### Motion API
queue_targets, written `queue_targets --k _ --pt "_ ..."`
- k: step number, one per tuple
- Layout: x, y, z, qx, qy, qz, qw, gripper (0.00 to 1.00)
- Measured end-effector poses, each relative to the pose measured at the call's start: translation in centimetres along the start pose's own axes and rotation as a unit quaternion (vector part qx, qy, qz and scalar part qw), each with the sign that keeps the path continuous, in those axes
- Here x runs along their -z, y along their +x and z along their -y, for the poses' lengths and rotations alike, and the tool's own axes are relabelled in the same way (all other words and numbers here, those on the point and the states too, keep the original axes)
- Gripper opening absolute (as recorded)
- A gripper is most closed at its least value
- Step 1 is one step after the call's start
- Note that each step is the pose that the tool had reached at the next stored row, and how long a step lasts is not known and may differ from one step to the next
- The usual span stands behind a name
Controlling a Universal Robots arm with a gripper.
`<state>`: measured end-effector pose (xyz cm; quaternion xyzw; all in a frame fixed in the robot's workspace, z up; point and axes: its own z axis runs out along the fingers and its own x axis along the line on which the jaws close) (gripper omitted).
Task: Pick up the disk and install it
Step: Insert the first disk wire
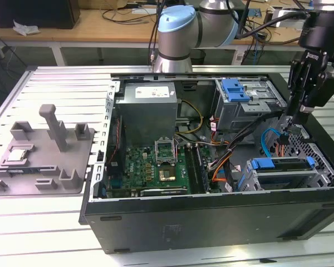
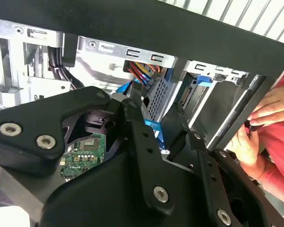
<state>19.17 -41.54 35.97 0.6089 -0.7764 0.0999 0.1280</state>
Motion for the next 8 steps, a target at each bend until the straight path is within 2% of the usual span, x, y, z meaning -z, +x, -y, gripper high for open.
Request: queue_targets --k 1,2,3,8 --pt "-0.12 -0.06 0.08 0.0 -0.0003 -0.0007 1.0 0.44" --pt "-0.47 -0.27 0.26 0.0 -0.0016 -0.0041 1.0 0.43" --pt "-0.54 -0.31 0.25 0.0 -0.0016 -0.0048 1.0 0.35" --pt "-0.85 -0.43 0.3 -0.001 -0.0035 -0.0064 1.0 0.35"
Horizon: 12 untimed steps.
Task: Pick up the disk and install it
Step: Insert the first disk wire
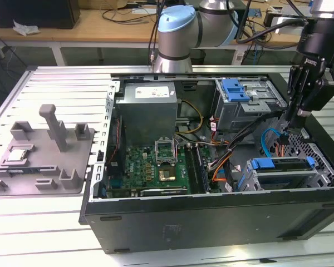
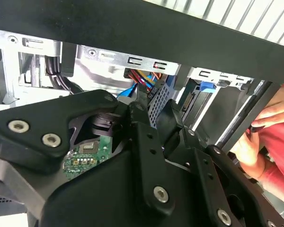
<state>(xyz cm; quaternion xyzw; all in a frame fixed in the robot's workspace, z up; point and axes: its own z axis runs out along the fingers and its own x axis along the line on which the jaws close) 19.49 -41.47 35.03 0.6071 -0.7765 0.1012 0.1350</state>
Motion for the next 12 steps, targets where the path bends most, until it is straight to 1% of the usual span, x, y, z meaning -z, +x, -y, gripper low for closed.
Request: queue_targets --k 1,2,3,4,5,6,7,8,9,10,11,12 --pt "-0.03 -0.02 0.04 0.0 -0.0013 -0.0002 1.0 0.35" --pt "-0.06 -0.06 0.15 -0.001 -0.0065 -0.0014 1.0 0.35" --pt "-0.1 -0.12 0.32 0.001 -0.0161 -0.0038 0.9999 0.35" --pt "-0.18 -0.21 0.56 0.001 -0.0199 -0.0047 0.9998 0.35" --pt "-0.19 -0.32 0.83 0.001 -0.0197 -0.0062 0.9998 0.35" --pt "-0.14 -0.51 0.95 0.001 -0.019 -0.0101 0.9998 0.35" --pt "-0.07 -0.75 0.95 0.0 -0.0179 -0.0157 0.9997 0.35" --pt "0.03 -1.17 0.86 -0.001 -0.0154 -0.0273 0.9995 0.35" --pt "0.13 -1.78 0.72 -0.003 -0.0104 -0.0502 0.9987 0.35" --pt "-0.01 -2.01 0.68 -0.004 -0.0091 -0.0569 0.9983 0.35" --pt "-0.17 -2.13 0.66 -0.004 -0.0089 -0.0603 0.9981 0.35" --pt "-0.38 -2.22 0.67 -0.003 -0.0112 -0.0625 0.998 0.35"
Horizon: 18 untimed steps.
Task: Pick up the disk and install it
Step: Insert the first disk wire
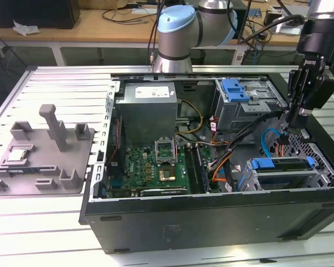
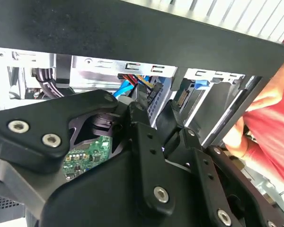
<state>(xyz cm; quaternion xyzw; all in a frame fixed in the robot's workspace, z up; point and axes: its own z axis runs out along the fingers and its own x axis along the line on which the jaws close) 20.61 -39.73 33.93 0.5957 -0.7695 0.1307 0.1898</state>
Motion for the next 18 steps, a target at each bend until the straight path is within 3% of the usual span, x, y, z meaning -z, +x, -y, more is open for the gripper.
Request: queue_targets --k 1,2,4,6,10,12,18 --pt "-0.11 -0.1 0.04 0.002 -0.0051 -0.0028 1.0 0.35" --pt "-0.14 -0.18 0.22 0.003 -0.007 -0.0053 1.0 0.35" --pt "-0.17 -0.28 0.39 0.003 -0.0077 -0.009 0.9999 0.35" --pt "-0.24 -0.31 0.39 0.004 -0.0084 -0.0104 0.9999 0.35" --pt "-0.4 -0.5 0.75 0.008 -0.0166 -0.0156 0.9997 0.35" --pt "-0.42 -0.54 0.85 0.008 -0.0178 -0.0206 0.9996 0.35" --pt "-0.75 -0.7 0.81 0.008 -0.0174 -0.025 0.9995 0.34"
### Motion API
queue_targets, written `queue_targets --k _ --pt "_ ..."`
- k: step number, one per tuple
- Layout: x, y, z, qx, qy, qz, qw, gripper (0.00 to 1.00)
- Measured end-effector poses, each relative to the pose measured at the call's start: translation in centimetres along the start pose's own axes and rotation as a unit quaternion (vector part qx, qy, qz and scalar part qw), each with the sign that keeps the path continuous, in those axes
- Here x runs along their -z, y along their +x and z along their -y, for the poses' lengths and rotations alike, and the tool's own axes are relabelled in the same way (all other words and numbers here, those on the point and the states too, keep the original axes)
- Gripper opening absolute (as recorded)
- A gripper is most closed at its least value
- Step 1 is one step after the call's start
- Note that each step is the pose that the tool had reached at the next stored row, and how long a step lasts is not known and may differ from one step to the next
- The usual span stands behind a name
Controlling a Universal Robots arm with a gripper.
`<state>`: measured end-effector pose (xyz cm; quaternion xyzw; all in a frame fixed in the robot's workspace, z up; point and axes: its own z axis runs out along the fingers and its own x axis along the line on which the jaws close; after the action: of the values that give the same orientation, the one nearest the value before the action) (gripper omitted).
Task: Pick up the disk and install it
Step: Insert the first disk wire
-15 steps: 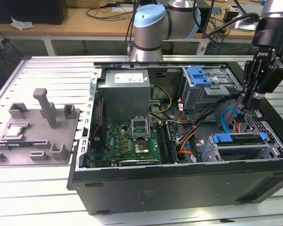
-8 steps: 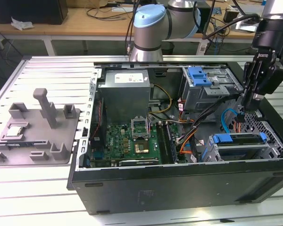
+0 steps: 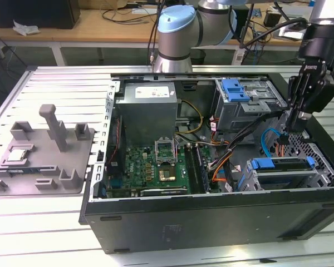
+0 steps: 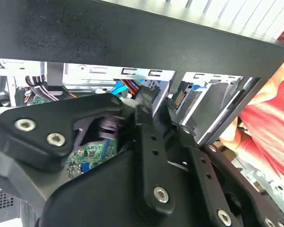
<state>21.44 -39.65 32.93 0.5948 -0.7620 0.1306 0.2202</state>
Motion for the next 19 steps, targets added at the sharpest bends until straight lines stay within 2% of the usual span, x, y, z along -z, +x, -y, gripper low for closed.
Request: queue_targets --k 1,4,5,6,8,12,13,14,19 --pt "-0.05 -0.01 -0.05 0.0 0.0 -0.0004 1.0 0.26" --pt "-0.2 -0.1 -0.24 0.0 0.0003 -0.0013 1.0 0.26" --pt "-0.15 -0.23 -0.28 -0.001 0.0006 -0.0028 1.0 0.26" --pt "-0.08 -0.36 -0.32 -0.001 0.0015 -0.0068 1.0 0.26" --pt "-0.05 -0.46 -0.35 -0.001 0.0028 -0.0114 0.9999 0.26" --pt "-0.04 -0.47 -0.35 -0.001 0.0032 -0.0127 0.9999 0.26" --pt "-0.04 -0.47 -0.35 -0.001 0.0032 -0.0127 0.9999 0.18" --pt "-0.04 -0.47 -0.35 -0.001 0.0032 -0.0127 0.9999 0.16" --pt "-0.04 -0.47 -0.35 -0.001 0.0032 -0.0128 0.9999 0.16"
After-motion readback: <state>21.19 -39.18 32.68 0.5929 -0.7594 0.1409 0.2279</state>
